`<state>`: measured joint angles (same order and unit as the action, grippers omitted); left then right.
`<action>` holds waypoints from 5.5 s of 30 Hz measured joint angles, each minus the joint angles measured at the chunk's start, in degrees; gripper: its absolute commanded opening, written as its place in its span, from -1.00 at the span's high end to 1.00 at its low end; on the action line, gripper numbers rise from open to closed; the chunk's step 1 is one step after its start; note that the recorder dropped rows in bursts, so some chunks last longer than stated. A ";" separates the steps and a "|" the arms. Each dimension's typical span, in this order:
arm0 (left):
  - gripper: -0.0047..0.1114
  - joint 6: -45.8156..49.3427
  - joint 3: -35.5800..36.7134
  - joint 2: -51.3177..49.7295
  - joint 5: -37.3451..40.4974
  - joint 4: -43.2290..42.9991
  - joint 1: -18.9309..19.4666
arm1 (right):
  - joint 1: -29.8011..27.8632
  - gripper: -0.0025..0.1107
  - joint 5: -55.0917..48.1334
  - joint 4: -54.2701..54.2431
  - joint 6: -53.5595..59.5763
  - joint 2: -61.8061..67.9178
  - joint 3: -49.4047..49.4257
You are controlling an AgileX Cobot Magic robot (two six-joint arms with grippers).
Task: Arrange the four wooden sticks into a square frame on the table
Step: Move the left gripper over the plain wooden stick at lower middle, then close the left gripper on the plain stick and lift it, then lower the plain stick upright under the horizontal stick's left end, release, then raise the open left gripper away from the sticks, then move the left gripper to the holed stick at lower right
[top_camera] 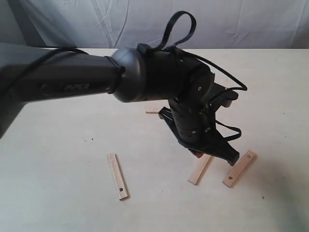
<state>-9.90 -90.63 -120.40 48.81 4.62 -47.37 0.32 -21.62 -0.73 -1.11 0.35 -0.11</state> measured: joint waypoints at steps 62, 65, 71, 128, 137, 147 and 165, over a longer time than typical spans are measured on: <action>0.92 -18.30 -0.71 0.83 -0.41 -13.78 7.94 | 0.00 0.97 0.00 0.00 0.00 0.00 0.00; 0.92 -23.44 -0.71 1.22 0.56 -16.79 9.55 | 0.00 0.97 0.00 0.00 0.00 0.00 0.00; 0.92 -26.72 -0.71 1.22 -0.88 -16.00 11.87 | 0.00 0.97 0.00 0.00 0.00 0.00 0.00; 0.92 -10.49 2.37 14.94 2.71 -13.56 15.84 | 0.00 0.97 0.00 0.00 0.00 0.00 0.00; 0.92 0.40 13.27 24.38 -1.06 -4.21 15.84 | 0.00 0.97 0.00 0.00 0.00 0.00 0.00; 0.92 1.84 11.36 19.44 -7.53 -3.28 4.15 | 0.00 0.97 0.00 0.00 0.00 0.00 0.00; 0.48 3.46 -12.99 -7.44 0.01 0.16 -6.67 | 0.00 0.97 0.00 0.00 0.00 0.00 0.00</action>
<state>-6.43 -103.63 -127.83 48.82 4.78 -54.04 0.32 -21.62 -0.73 -1.11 0.35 -0.11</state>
